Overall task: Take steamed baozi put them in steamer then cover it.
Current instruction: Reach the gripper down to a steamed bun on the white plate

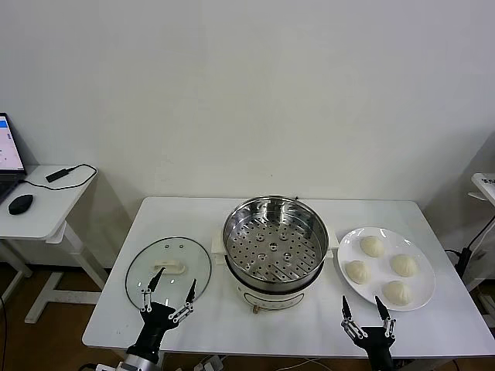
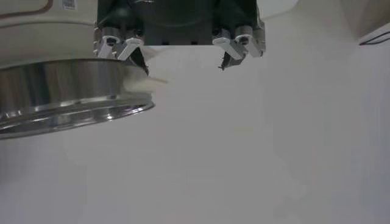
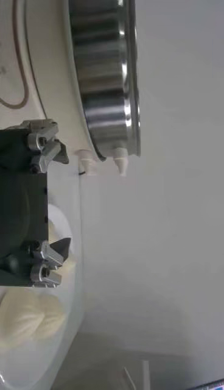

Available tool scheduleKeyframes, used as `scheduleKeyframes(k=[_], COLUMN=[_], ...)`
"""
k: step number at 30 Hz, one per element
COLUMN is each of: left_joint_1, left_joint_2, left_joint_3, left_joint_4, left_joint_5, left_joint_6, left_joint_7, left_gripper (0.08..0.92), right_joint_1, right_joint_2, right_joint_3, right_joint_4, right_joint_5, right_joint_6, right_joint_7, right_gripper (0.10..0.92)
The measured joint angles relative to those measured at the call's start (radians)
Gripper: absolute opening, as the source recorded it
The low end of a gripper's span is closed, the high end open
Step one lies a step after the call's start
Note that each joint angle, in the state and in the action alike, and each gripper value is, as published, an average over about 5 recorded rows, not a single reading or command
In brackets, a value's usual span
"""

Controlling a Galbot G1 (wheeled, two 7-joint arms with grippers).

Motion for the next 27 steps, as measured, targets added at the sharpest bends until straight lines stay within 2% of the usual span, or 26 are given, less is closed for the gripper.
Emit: scheduleKeyframes(k=[6,14,22,27], left_joint_1=[0.006,0.011,0.008,0.006], left_joint_2=[-0.003,-0.011,-0.021,-0.027], left_joint_3=[-0.002,-0.004,-0.015,-0.020], left_joint_4=[-0.011,-0.034,-0.052,-0.058], left_joint_5=[0.000,0.000,-0.003,-0.003], left_joint_6=[-0.003,0.001,0.011,0.016], left_joint_7=[0.000,0.005,0.008,0.010], left_gripper=[0.823,0.823,0.823,0.823], right_joint_1=[0.049,0.211,0.474,0.649], right_joint_2=[-0.033,-0.151,-0.307,-0.405], right_joint_3=[0.030,0.034,-0.054,-0.156], right_joint_4=[-0.007,-0.066,-0.206,-0.322], right_joint_5=[0.022,0.120,0.258,0.333], right_joint_6=[-0.041,-0.130,-0.219,-0.256], right_joint_7=[0.024,0.055,0.058,-0.008], right_gripper=[0.823,0.823,0.823,0.823])
